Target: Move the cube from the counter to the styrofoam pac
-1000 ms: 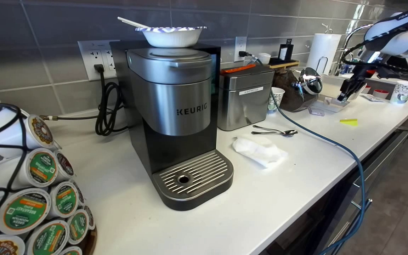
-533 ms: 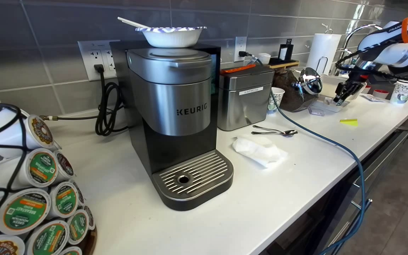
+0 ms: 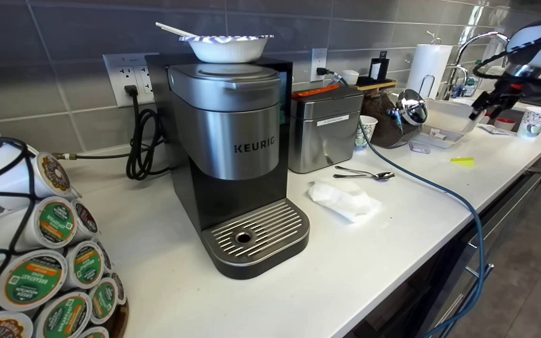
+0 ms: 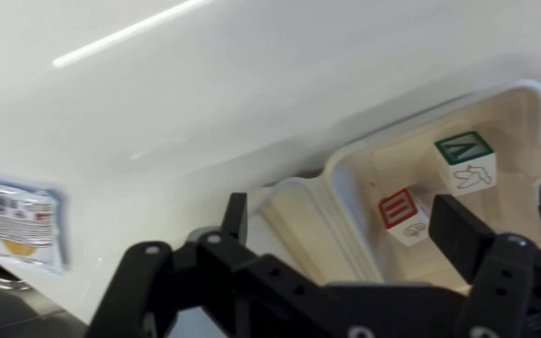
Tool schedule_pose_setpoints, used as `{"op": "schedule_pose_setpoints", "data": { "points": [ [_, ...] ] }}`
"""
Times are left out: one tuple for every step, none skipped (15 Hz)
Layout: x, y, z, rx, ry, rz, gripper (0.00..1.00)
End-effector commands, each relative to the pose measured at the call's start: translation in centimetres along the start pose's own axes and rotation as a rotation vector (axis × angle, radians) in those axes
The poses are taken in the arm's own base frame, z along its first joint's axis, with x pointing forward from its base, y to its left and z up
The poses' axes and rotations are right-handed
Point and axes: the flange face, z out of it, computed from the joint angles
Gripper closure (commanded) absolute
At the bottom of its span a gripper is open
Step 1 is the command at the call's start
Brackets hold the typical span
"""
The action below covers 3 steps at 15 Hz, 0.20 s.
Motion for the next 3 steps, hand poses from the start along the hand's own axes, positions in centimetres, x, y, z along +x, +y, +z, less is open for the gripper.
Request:
{"op": "schedule_pose_setpoints", "data": {
  "points": [
    [-5.2, 5.4, -4.0, 0.05, -0.011, -0.047, 0.0],
    [-1.9, 4.1, -2.2, -0.005, -0.005, -0.017, 0.0],
    [-3.1, 5.7, -3.1, 0.002, -0.002, -0.026, 0.0]
  ]
}}
